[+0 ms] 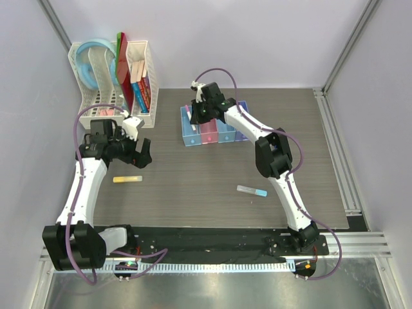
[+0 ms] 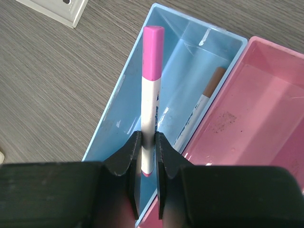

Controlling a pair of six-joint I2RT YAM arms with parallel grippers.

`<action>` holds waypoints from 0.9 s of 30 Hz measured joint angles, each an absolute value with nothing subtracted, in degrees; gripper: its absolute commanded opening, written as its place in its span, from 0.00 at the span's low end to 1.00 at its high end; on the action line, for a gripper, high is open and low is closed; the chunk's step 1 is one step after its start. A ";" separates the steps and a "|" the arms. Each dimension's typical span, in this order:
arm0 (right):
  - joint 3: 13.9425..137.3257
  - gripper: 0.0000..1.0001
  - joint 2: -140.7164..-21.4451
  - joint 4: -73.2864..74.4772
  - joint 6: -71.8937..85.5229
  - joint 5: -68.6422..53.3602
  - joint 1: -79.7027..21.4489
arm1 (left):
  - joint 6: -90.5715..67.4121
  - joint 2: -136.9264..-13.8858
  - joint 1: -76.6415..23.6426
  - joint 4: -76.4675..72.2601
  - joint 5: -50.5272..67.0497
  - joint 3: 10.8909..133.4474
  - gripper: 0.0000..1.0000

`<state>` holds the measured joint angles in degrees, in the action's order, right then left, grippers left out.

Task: Sort the stationery into containers
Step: Place the pen in the storage box.

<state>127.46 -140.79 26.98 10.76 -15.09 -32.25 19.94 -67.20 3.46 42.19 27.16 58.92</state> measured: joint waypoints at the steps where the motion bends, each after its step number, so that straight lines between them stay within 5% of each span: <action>1: 127.46 0.01 -140.77 26.98 10.76 -15.09 -32.25 | 19.94 -67.20 3.46 42.19 27.14 58.92 1.00; 4: 127.26 0.02 -140.77 26.72 10.83 -15.09 -32.27 | 19.94 -67.20 3.46 42.19 27.09 58.92 1.00; 13: 126.96 0.32 -140.92 26.00 11.03 -15.16 -32.38 | 19.94 -67.20 3.46 42.17 27.05 58.92 1.00; 27: 126.82 0.46 -140.70 25.45 9.69 -15.11 -32.69 | 22.00 -67.20 3.46 42.33 26.81 58.89 1.00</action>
